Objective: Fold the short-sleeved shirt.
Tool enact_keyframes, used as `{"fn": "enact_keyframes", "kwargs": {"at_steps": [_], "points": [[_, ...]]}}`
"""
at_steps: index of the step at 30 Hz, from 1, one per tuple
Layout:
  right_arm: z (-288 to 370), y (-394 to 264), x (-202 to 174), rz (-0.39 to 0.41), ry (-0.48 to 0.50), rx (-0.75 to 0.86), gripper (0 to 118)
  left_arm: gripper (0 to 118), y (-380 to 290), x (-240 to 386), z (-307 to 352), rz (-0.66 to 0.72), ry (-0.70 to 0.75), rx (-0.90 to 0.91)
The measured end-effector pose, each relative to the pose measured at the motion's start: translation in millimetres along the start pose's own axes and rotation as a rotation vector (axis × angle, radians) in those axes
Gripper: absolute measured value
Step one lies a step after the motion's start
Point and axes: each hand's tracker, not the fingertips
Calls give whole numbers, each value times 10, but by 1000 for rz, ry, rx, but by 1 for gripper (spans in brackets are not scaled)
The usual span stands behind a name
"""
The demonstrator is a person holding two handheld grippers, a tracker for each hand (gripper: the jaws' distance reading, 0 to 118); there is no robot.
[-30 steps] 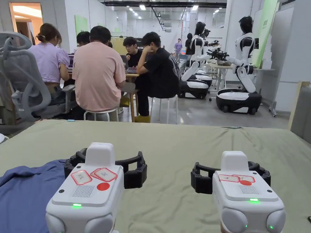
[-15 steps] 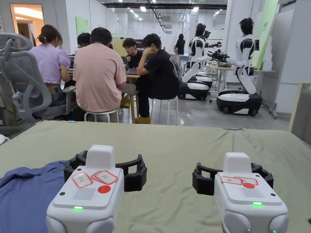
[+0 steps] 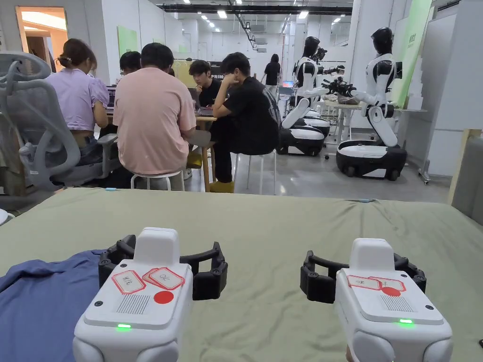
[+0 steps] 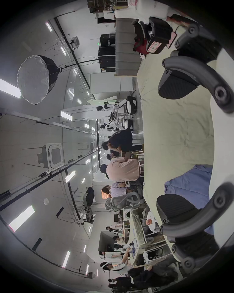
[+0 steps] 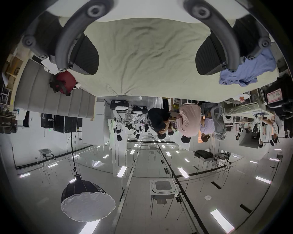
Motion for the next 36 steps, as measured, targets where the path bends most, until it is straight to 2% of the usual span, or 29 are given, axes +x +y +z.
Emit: {"fn": "enact_keyframes", "kwargs": {"at_steps": [6,22,32,36], "points": [[-6,-17,-25,20,15,-14,118,118,1,-10,15,18,3,20],[-6,-13,-17,-3,14,-24,118,118,-24,13,0,18,-38,-10],[-7,-25,-48,24,21,-30,118,118,-26,22,-2,17,-36,-14],[-12,-22,-30,6,23,-34,118,118,-20,6,0,23,-34,-13]]}}
